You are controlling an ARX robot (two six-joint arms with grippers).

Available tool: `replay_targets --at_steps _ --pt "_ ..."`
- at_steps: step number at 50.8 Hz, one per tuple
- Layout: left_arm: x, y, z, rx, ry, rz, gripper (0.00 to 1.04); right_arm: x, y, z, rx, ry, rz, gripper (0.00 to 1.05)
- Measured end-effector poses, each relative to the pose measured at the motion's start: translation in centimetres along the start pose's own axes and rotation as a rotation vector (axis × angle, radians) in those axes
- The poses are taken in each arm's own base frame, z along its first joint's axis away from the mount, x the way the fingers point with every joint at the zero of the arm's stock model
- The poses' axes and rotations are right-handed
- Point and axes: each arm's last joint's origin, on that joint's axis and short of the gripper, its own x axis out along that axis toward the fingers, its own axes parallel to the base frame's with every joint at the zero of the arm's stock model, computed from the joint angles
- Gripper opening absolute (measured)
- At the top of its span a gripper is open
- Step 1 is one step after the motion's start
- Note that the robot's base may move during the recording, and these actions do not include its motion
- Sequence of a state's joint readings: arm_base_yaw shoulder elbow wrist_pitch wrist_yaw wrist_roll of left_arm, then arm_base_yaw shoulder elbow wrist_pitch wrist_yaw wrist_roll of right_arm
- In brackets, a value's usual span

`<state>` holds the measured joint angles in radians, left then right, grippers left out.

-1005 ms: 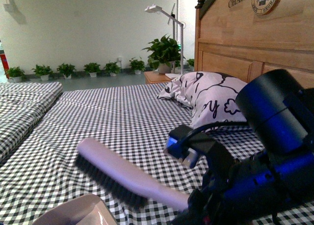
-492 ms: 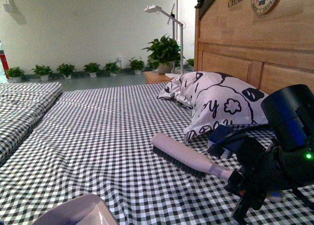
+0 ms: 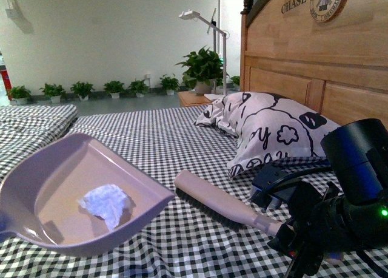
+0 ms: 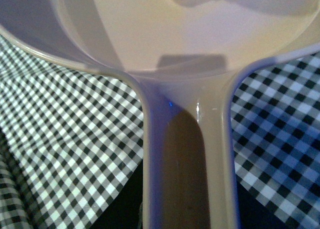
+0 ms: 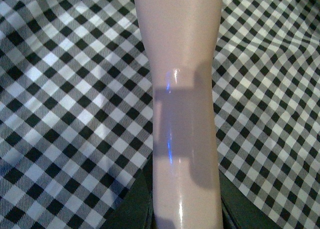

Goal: Clean up trash

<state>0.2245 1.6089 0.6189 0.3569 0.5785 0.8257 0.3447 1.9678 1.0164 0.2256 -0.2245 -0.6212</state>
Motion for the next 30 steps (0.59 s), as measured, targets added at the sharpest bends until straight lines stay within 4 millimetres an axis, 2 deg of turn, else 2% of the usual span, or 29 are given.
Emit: replay_targets --at_steps 8,15,22,30 --pt "-1.6 1.0 2.4 -0.016 -0.101 0.190 0.24 -1.4 -1.4 2.1 0.078 -0.161 -0.097 0.18" --pt "-3.2 1.8 5.2 -0.081 -0.206 0.381 0.24 -4.8 -3.9 4.8 0.207 -0.407 -0.224 0.18" --pt "-4.4 1.6 7.6 -0.211 -0.289 0.514 0.24 -7.4 -5.1 5.9 0.312 -0.582 -0.317 0.18" --pt "-5.6 0.5 10.3 -0.315 -0.357 0.615 0.24 -9.9 -5.2 6.2 0.378 -0.733 -0.381 0.18"
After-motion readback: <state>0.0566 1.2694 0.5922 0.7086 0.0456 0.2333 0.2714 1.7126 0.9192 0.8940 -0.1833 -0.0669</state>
